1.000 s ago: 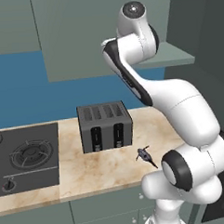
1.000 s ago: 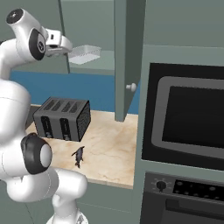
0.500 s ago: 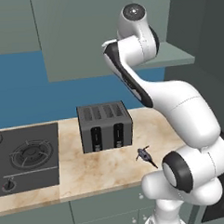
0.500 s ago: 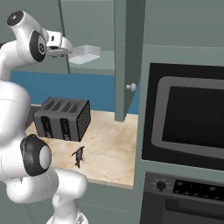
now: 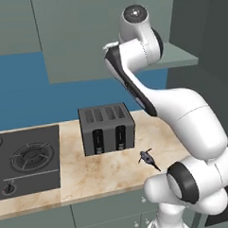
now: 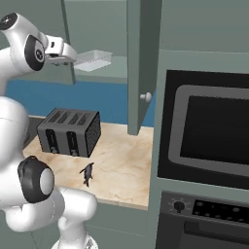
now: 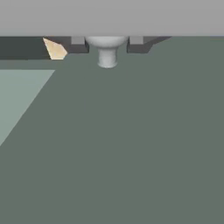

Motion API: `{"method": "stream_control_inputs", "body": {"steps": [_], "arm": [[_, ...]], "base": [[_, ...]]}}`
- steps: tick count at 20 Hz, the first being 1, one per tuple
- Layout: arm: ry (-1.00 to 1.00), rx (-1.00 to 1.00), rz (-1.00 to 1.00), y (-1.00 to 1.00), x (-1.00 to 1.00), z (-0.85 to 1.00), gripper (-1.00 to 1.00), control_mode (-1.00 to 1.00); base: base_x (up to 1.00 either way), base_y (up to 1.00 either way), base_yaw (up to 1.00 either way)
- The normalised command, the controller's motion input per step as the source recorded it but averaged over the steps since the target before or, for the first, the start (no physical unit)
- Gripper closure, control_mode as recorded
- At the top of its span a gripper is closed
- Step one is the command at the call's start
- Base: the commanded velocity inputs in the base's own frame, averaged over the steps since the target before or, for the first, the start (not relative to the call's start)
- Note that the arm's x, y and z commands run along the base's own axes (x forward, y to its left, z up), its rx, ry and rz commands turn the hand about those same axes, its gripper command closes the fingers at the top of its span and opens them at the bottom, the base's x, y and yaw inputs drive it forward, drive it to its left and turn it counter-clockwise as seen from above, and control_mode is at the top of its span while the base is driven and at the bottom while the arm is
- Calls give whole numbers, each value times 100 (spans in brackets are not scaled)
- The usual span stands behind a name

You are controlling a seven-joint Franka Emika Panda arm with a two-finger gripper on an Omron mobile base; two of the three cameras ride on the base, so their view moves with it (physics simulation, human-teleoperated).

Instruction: Retrieve the tupperware from the cabinet, then place the raw meat into the tupperware to avoid contamination.

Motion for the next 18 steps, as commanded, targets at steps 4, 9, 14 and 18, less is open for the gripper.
{"method": "stream_control_inputs", "body": {"steps": [4,9,14,18], "arm": [[-2,0,-7,48,-57,-5,100,-100],[-3,-1,-3,56,-69,-1,100,-100],[0,-1,0,66,-52,0,100,-100],[-1,0,0,74,-53,0,100,-100]], "base": [[0,0,0],[0,0,0],[0,0,0],[0,0,0]]}}
